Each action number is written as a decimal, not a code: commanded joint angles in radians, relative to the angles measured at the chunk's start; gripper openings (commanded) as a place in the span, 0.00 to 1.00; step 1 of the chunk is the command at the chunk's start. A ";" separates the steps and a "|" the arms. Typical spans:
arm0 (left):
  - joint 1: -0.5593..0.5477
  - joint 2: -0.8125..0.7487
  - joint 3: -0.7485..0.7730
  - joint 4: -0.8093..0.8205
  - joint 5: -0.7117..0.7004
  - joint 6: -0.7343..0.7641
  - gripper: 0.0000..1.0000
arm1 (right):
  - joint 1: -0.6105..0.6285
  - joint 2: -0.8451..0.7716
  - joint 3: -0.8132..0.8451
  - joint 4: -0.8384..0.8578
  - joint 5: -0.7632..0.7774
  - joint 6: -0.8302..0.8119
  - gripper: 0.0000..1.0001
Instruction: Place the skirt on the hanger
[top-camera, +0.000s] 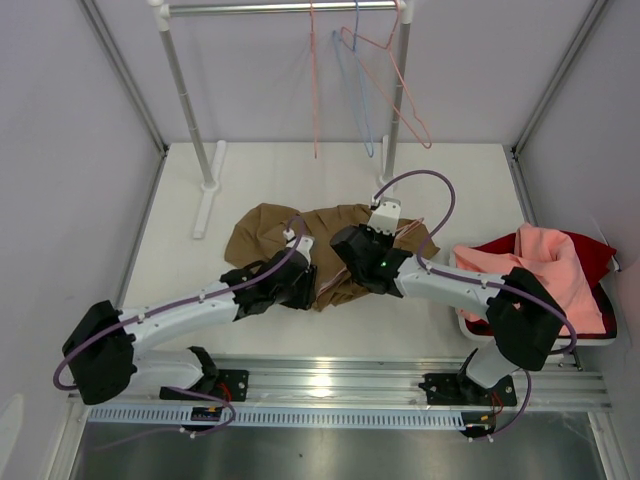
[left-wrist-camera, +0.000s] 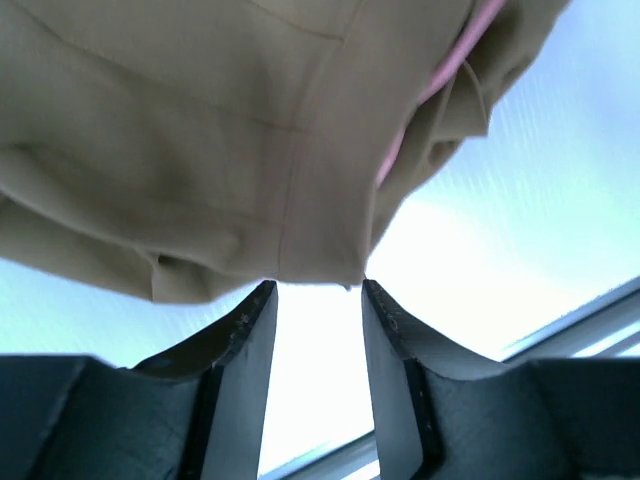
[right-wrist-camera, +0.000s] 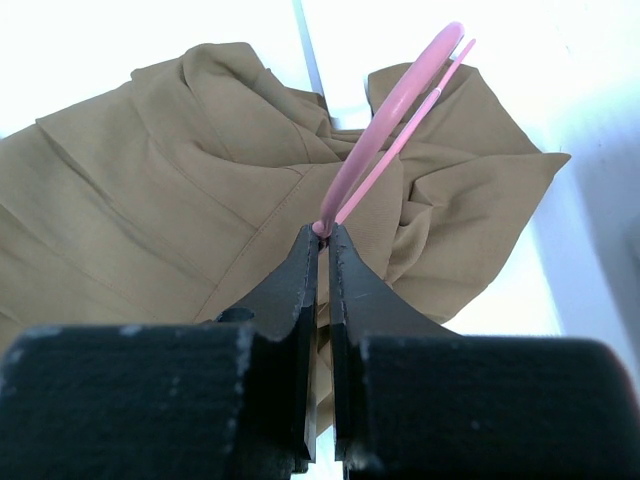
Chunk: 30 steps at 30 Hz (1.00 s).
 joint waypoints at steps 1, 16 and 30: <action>-0.061 -0.071 -0.011 -0.038 -0.104 -0.069 0.47 | -0.003 0.042 -0.004 -0.107 0.021 0.054 0.00; -0.191 0.095 0.028 -0.010 -0.399 -0.182 0.56 | 0.012 0.048 0.006 -0.113 0.004 0.058 0.00; -0.228 0.098 0.023 0.051 -0.354 -0.184 0.57 | 0.012 0.038 -0.004 -0.117 0.004 0.062 0.00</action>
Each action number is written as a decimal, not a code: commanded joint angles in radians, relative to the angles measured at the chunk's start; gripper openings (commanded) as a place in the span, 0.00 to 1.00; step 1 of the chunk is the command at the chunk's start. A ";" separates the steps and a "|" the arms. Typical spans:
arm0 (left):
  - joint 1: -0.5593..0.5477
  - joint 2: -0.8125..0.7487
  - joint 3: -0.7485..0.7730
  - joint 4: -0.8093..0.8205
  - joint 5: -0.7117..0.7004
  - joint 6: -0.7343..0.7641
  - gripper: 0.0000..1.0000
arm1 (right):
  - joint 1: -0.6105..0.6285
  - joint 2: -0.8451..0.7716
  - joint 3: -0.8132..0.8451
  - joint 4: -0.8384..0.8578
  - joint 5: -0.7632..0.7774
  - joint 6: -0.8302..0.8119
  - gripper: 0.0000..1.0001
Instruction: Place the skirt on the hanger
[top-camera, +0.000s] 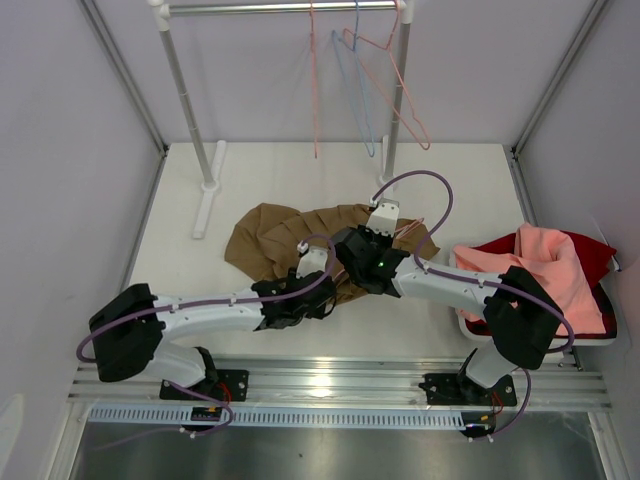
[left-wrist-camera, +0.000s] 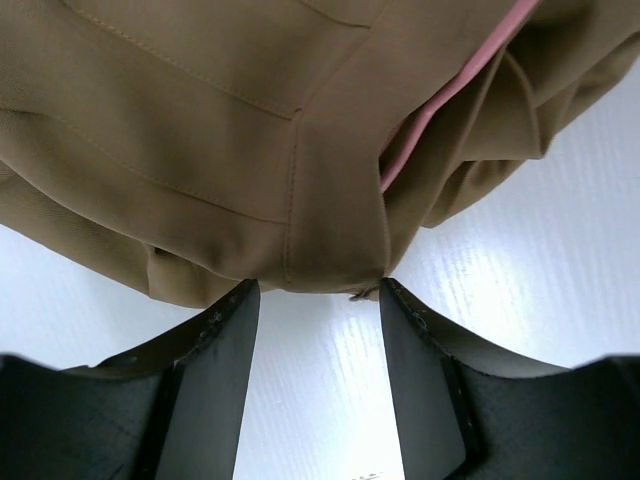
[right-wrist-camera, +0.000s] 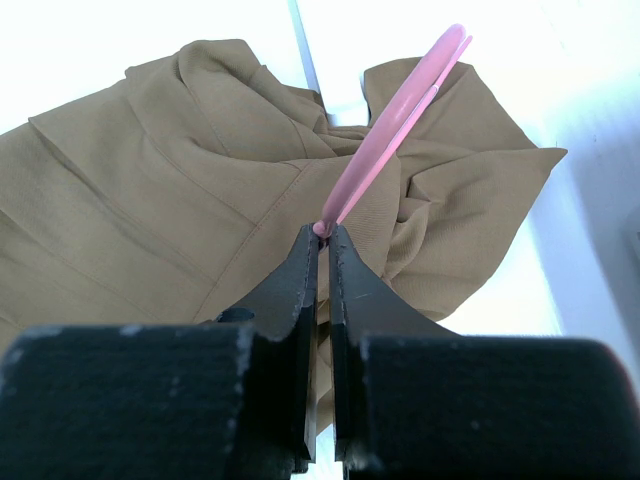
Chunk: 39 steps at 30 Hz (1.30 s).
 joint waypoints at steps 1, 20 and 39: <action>-0.017 -0.064 0.002 0.045 0.010 -0.031 0.57 | -0.001 0.022 -0.018 -0.086 -0.019 0.034 0.00; -0.019 0.102 0.114 -0.035 -0.140 -0.027 0.33 | -0.004 -0.021 -0.081 -0.037 -0.062 0.052 0.00; -0.028 -0.248 0.430 -0.368 0.345 0.200 0.00 | 0.248 -0.168 0.077 -0.637 0.255 0.222 0.00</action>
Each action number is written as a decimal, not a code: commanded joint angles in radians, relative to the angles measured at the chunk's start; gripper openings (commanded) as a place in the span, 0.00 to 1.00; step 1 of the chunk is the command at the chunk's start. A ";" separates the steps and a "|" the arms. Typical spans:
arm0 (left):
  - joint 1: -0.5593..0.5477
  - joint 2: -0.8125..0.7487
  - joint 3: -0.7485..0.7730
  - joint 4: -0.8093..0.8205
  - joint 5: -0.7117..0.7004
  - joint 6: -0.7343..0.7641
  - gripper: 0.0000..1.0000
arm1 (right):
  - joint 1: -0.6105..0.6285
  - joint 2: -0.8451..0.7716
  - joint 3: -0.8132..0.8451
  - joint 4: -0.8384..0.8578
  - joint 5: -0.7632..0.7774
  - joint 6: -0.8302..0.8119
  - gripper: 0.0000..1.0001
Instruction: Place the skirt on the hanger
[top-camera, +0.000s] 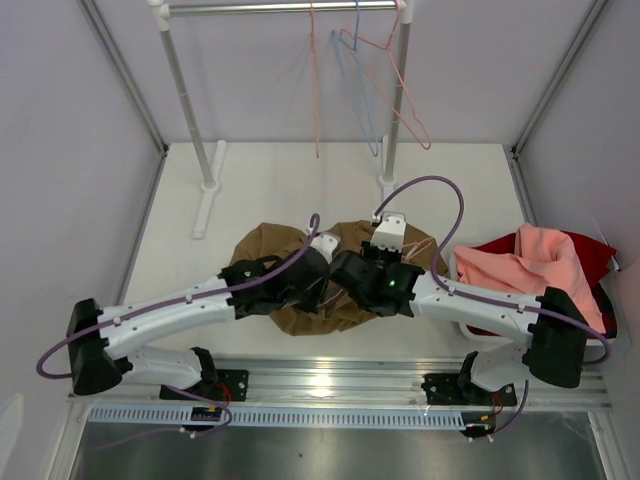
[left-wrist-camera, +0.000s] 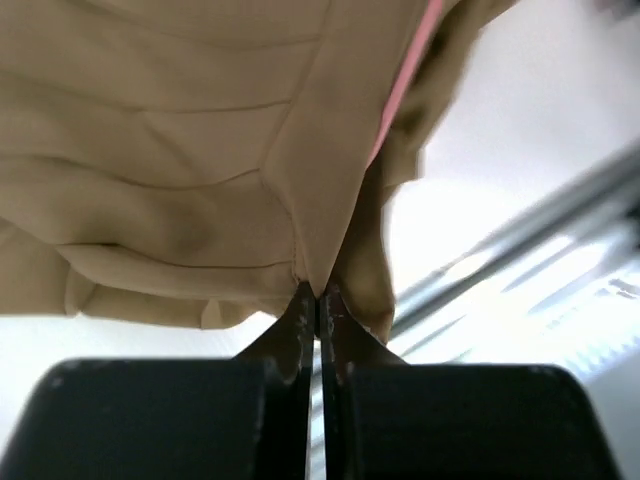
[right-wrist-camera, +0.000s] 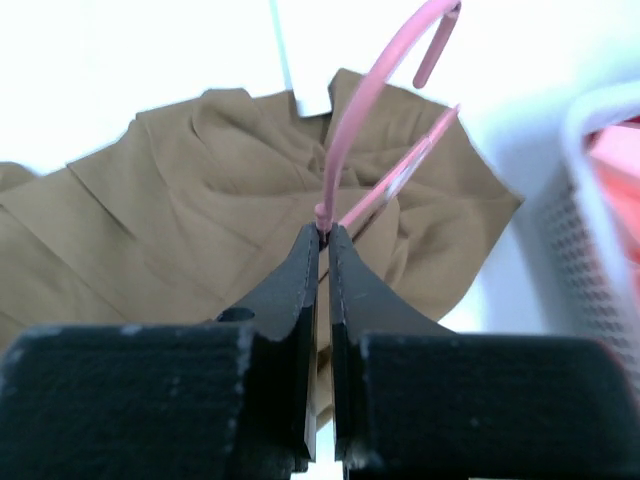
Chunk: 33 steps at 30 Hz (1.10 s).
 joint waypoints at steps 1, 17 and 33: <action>-0.007 -0.114 0.182 -0.048 0.100 0.053 0.00 | 0.098 0.022 0.125 -0.392 0.144 0.213 0.00; 0.296 -0.344 -0.286 0.114 0.249 -0.068 0.00 | 0.192 0.200 0.224 -0.598 0.084 0.438 0.00; 0.358 -0.445 -0.520 0.370 0.454 -0.056 0.01 | 0.009 -0.165 -0.138 0.064 -0.418 -0.139 0.00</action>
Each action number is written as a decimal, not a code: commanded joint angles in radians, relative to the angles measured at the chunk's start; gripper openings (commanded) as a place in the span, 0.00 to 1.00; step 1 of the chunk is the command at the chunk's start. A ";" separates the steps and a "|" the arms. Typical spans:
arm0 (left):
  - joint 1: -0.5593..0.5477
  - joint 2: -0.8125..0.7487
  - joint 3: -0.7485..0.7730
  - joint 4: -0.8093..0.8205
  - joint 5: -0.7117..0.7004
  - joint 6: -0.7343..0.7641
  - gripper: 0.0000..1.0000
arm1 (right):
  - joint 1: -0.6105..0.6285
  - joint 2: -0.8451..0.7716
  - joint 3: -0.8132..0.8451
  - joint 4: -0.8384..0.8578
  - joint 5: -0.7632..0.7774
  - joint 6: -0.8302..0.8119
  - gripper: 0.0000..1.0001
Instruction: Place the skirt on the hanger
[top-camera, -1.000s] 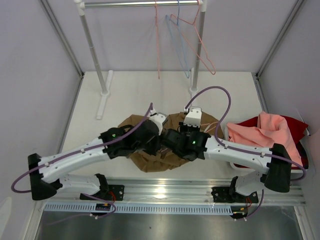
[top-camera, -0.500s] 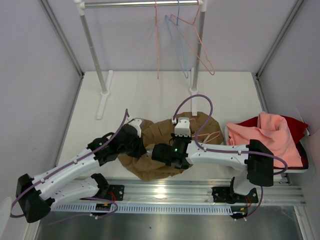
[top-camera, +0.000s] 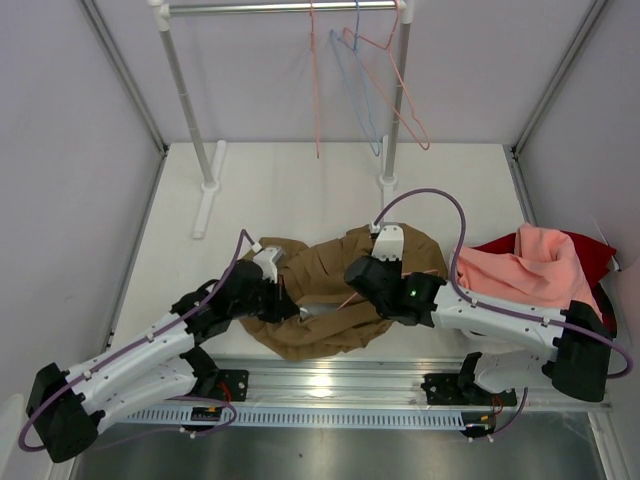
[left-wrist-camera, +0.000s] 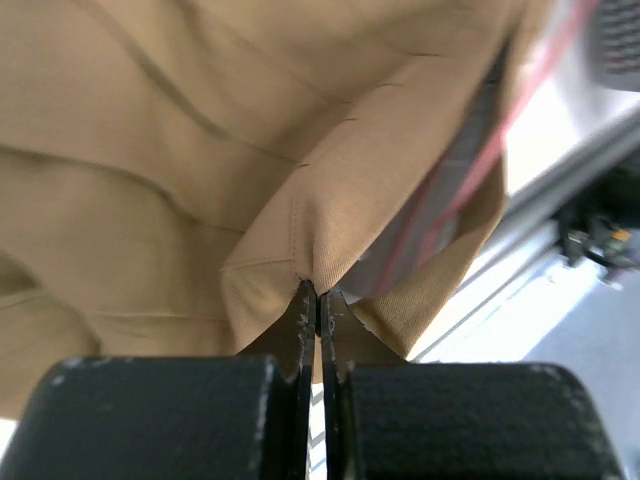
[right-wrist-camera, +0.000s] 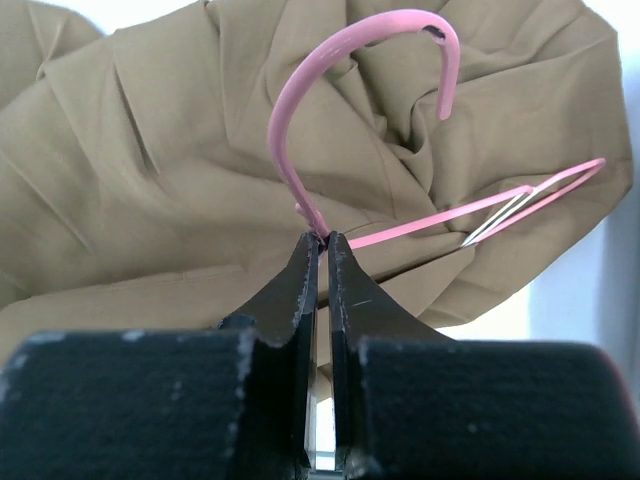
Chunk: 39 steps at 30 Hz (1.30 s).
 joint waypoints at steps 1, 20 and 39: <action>0.009 -0.072 -0.034 0.118 0.102 0.035 0.01 | 0.028 -0.020 -0.026 0.007 0.005 0.005 0.00; -0.034 -0.123 -0.097 0.084 0.091 -0.052 0.38 | 0.249 0.058 -0.078 -0.192 0.258 0.412 0.00; -0.430 -0.002 0.146 -0.158 -0.231 -0.276 0.69 | 0.247 0.144 -0.014 -0.239 0.281 0.501 0.00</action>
